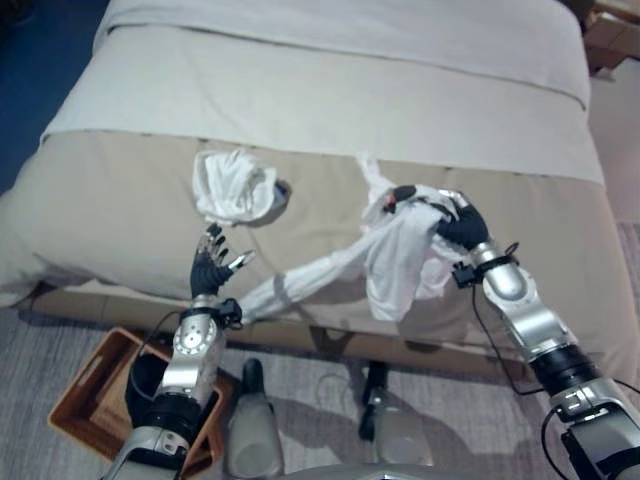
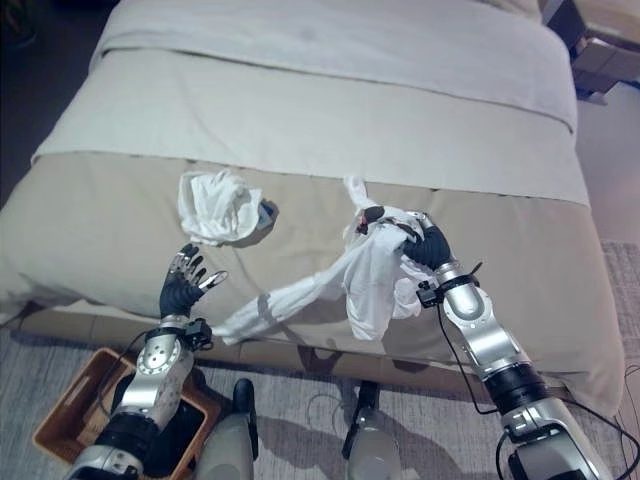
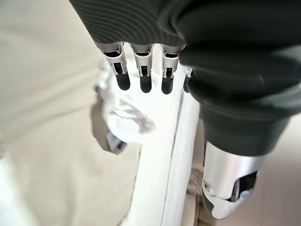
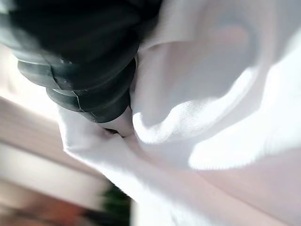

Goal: Pick up clothes into the bucket

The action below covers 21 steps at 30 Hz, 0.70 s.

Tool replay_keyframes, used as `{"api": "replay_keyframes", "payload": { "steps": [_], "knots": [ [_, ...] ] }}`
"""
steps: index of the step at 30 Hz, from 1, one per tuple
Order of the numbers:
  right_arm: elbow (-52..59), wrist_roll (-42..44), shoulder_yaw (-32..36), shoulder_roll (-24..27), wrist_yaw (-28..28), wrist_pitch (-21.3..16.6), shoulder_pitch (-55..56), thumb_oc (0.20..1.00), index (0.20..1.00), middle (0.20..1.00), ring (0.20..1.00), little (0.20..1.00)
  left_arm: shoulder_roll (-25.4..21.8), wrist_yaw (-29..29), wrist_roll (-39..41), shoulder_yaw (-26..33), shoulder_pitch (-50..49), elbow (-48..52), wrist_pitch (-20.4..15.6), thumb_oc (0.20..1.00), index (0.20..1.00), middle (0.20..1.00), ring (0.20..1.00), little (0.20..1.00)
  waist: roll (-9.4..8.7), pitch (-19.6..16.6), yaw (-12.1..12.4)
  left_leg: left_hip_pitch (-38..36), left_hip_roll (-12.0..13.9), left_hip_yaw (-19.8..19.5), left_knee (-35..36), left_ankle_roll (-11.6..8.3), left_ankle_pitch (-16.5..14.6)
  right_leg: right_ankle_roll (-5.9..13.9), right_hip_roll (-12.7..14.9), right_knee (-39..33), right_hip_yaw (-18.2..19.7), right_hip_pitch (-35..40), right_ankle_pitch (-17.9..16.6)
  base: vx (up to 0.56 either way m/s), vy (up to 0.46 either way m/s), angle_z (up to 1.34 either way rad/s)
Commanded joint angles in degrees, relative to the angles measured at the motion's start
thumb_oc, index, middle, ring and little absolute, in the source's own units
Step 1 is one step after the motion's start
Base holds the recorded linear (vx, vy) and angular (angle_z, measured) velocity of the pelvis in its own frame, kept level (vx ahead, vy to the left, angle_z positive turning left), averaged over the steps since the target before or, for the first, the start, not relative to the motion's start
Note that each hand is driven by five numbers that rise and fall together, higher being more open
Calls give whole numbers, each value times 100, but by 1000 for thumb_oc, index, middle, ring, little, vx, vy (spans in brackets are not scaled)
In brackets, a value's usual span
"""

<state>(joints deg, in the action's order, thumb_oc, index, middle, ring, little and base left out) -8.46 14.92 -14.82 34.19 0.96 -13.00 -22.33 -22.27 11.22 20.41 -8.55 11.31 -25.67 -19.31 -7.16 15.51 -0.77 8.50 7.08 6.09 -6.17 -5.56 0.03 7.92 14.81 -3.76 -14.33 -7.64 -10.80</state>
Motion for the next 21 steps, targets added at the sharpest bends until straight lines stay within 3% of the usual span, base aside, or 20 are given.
{"api": "replay_keyframes", "payload": {
  "steps": [1, 8, 15, 16, 21],
  "knots": [
    [660, 814, 277, 109, -241, -500, -520, 200, 200, 200, 200, 200, -309, -46, -788, -276, 245, 368, -173, 1000, 1000, 1000, 1000, 1000, -3, -462, 18, -73, 83, -61, 236, 8, 275, 543, 289, 292, -30, 506, 160, 59, -8, -17],
    [1464, 1624, -230, 420, -669, -161, -1131, 200, 200, 200, 200, 200, -342, -653, -314, -876, 816, 861, -96, 1000, 1000, 1000, 1000, 1000, -13, -926, -162, -625, 204, 172, 329, -32, 170, 513, 149, 200, 152, 833, 267, 81, -20, -12],
    [1700, 1915, -723, 625, -847, 35, -1500, 200, 200, 200, 200, 200, -228, -1276, 838, -1427, 1498, 742, 196, 1000, 1000, 1000, 1000, 1000, 34, -1093, -302, -827, 264, 276, 416, -58, 177, 508, 94, 147, 226, 948, 269, 29, -16, -11],
    [1690, 1957, -918, 661, -878, 78, -1616, 200, 200, 200, 200, 200, -277, -1452, 1111, -1733, 1833, 697, 303, 1000, 1000, 1000, 1000, 1000, 54, -1160, -345, -870, 276, 296, 420, -62, 179, 509, 80, 132, 236, 973, 269, 8, -11, -13],
    [1701, 2086, -1157, 690, -926, 171, -1710, 200, 200, 200, 200, 200, -349, -1697, 1326, -2382, 2481, 550, 479, 1000, 1000, 1000, 1000, 1000, 103, -1195, -397, -942, 301, 279, 431, -68, 184, 509, 43, 109, 246, 1061, 267, 2, -5, -3]
  ]
}}
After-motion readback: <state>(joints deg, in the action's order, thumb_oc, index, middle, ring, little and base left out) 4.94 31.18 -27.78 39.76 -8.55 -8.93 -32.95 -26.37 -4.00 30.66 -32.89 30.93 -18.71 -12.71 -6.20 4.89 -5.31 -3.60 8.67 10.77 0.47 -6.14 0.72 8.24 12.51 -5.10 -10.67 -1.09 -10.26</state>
